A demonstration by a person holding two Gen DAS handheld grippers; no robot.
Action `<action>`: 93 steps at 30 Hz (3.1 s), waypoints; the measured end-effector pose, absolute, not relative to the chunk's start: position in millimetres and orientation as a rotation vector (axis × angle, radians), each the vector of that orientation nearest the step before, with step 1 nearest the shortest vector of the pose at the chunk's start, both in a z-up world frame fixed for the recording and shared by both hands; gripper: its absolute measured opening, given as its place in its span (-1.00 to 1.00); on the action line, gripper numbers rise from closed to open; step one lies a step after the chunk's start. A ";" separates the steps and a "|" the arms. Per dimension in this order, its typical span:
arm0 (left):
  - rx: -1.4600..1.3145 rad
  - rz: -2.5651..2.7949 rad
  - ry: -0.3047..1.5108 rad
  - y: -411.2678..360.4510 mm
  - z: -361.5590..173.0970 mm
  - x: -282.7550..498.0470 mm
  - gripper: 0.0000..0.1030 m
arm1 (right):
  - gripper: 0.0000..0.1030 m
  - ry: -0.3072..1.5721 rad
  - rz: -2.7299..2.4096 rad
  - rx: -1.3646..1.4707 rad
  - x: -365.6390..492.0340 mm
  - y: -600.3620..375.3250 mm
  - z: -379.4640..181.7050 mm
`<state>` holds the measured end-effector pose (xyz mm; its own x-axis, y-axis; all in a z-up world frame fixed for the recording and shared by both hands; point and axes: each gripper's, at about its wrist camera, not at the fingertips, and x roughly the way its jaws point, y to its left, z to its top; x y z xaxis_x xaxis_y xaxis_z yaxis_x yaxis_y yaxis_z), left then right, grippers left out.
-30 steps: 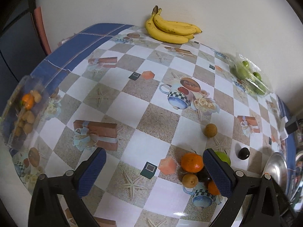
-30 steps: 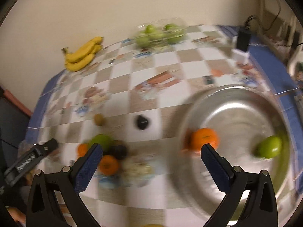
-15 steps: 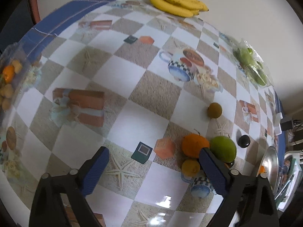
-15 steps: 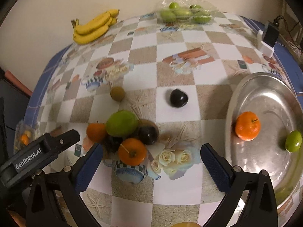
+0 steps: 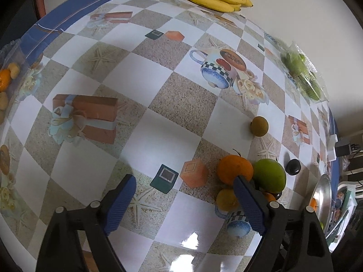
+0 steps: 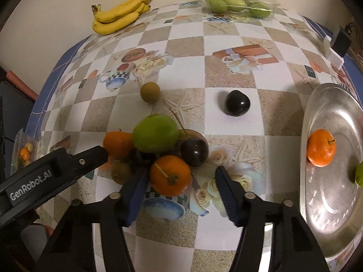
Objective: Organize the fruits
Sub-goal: 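Grasp the small yellow fruit with the left tool while the right tool grasps an orange, then carry the yellow fruit and orange into the steel bowl with both tools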
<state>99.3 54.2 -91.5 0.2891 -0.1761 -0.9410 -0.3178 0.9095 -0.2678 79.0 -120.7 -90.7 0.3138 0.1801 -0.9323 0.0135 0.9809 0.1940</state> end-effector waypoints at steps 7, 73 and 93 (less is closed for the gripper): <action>-0.459 0.090 1.275 54.1 -87.6 99.3 0.73 | -0.24 1.247 0.139 0.173 78.7 -116.4 -87.6; -0.491 -0.055 1.148 15.5 -38.4 92.5 -0.50 | -0.25 1.180 -0.089 0.348 57.8 -230.3 -40.5; -0.330 -0.259 1.154 -92.1 -23.4 84.9 -0.50 | -0.25 1.134 -0.330 0.468 28.3 -335.3 -34.8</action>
